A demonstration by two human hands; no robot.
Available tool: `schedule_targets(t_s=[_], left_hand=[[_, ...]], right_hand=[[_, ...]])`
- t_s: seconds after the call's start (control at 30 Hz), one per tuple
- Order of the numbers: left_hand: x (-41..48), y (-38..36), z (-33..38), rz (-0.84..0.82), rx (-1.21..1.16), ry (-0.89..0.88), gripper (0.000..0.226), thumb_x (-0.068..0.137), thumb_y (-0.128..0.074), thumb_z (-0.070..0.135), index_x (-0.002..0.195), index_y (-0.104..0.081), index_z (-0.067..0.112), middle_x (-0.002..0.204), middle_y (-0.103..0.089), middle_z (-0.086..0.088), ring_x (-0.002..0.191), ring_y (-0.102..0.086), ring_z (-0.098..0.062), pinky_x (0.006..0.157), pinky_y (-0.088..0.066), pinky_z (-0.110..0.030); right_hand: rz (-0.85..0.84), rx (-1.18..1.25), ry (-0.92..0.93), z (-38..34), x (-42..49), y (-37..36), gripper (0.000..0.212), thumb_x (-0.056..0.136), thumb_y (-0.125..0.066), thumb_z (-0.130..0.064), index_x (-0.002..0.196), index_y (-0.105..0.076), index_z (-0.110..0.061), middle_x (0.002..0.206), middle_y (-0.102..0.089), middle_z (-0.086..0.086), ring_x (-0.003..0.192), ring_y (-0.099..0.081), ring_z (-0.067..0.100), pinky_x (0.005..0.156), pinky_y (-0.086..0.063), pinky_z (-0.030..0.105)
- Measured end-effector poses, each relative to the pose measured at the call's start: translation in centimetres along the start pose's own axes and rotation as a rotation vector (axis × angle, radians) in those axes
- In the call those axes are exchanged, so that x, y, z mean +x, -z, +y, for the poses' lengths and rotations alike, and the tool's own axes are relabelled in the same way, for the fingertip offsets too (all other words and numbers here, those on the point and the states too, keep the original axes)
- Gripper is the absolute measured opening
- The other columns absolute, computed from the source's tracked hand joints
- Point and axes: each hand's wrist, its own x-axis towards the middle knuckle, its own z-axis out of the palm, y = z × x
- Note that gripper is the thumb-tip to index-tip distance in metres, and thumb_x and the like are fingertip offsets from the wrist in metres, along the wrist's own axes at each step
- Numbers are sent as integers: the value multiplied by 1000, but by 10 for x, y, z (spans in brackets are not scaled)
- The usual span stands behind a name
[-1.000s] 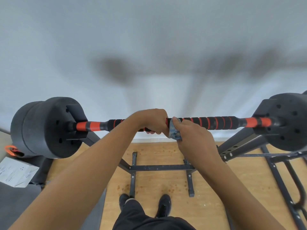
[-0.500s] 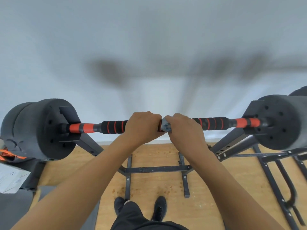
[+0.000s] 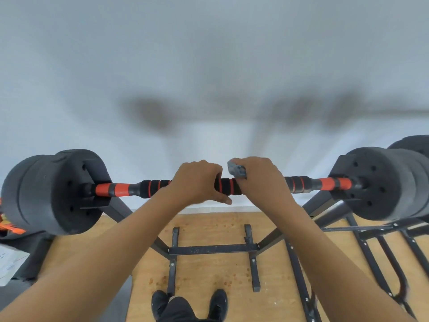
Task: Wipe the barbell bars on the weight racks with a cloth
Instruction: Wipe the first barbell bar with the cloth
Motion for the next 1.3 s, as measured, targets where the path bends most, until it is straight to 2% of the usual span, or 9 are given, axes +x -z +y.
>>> schedule_targets(t_s=[0.1, 0.2, 0.47, 0.6, 0.83, 0.93, 1.1, 1.2, 1.3], left_hand=[[-11, -27, 8, 240, 204, 3, 39, 91, -62, 65, 95, -56, 26, 72, -58, 9, 65, -58, -18, 63, -47, -31], [-4, -31, 7, 258, 237, 7, 26, 98, -52, 41, 80, -55, 22, 60, -49, 7, 54, -50, -17, 56, -43, -29], [31, 8, -13, -567, -397, 20, 39, 83, -82, 46, 77, -69, 9, 61, -63, -3, 49, -55, -19, 57, -52, -33], [34, 15, -15, -660, -433, 1, 36, 85, -82, 44, 83, -68, 11, 65, -62, -4, 52, -54, -19, 59, -52, -32], [30, 14, -15, -638, -474, 26, 29, 87, -81, 35, 74, -68, 12, 64, -64, -5, 50, -55, -20, 61, -51, -34], [30, 14, -14, -633, -477, 35, 29, 88, -79, 31, 70, -66, 13, 62, -62, -5, 49, -53, -19, 60, -50, -34], [37, 16, -17, -783, -504, 34, 25, 88, -77, 24, 71, -62, 13, 64, -57, -6, 51, -50, -19, 57, -47, -30], [40, 18, -19, -855, -518, 7, 23, 89, -76, 23, 74, -61, 13, 63, -56, -6, 51, -49, -18, 55, -47, -29], [38, 22, -19, -873, -544, -12, 22, 88, -78, 26, 80, -64, 11, 65, -58, -6, 51, -51, -19, 57, -48, -30]], right_hand=[[-84, -81, -81, -10, 9, -1, 14, 85, -51, -16, 73, -56, -18, 67, -51, -2, 59, -54, 21, 58, -46, 30], [-101, -175, -50, -15, -3, -10, 11, 88, -50, -12, 83, -59, -17, 75, -52, -1, 70, -58, 24, 62, -46, 32], [-112, -81, 19, -6, -47, -17, 49, 97, -48, -18, 144, -41, -31, 105, -58, -1, 96, -60, 23, 73, -54, 38], [-171, -29, 1, -6, -75, -19, 35, 98, -54, -26, 132, -56, -35, 103, -57, -6, 94, -59, 17, 80, -56, 34], [63, 38, 34, 2, -39, -7, 17, 89, -49, -16, 83, -48, -31, 67, -50, -10, 63, -50, 13, 53, -45, 29], [-19, -19, -19, -6, -4, -11, 15, 86, -49, -13, 74, -55, -20, 64, -52, -5, 61, -51, 19, 54, -36, 29], [-96, -161, -39, -16, -21, -16, 23, 93, -47, -11, 108, -61, -22, 78, -43, -4, 74, -55, 23, 55, -38, 30], [-102, -107, 0, -9, -40, -20, 50, 98, -45, -16, 146, -42, -29, 99, -54, -1, 87, -59, 24, 65, -51, 35], [-105, -51, -3, -9, -59, -22, 53, 100, -49, -22, 151, -37, -33, 95, -49, -6, 90, -58, 20, 73, -53, 37]])
